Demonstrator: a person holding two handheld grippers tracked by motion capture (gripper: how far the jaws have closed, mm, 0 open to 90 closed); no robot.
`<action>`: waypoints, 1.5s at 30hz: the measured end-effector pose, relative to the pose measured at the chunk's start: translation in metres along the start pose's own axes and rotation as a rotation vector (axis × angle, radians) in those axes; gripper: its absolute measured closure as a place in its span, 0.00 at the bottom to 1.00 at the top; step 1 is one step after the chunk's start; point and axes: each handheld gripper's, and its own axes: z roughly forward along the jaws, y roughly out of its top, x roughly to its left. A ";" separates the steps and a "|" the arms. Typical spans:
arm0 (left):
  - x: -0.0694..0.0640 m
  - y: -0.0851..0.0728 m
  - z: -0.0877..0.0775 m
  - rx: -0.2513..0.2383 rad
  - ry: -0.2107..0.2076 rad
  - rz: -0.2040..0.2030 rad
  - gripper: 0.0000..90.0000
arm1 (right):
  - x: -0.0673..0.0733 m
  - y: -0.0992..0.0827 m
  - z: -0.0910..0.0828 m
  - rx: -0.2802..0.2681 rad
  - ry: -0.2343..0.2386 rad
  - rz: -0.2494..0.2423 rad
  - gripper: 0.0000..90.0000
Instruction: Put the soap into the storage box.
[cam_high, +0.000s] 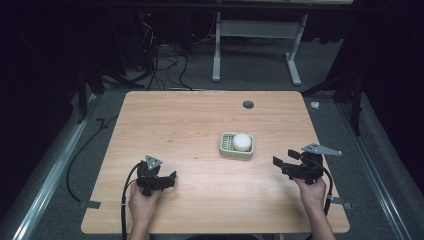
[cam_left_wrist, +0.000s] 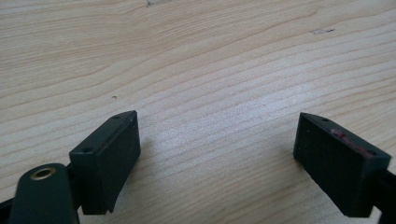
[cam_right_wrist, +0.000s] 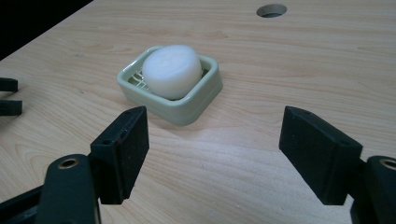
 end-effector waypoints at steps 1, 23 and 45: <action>0.000 0.000 0.000 0.000 0.000 0.000 0.17 | 0.000 -0.001 0.001 0.000 0.001 -0.004 0.28; 0.000 0.000 0.000 0.000 0.000 0.000 0.17 | 0.009 -0.020 0.010 0.040 0.026 0.015 0.28; 0.000 0.000 0.000 0.000 0.000 0.000 0.17 | 0.015 -0.032 0.024 0.074 0.018 0.019 0.28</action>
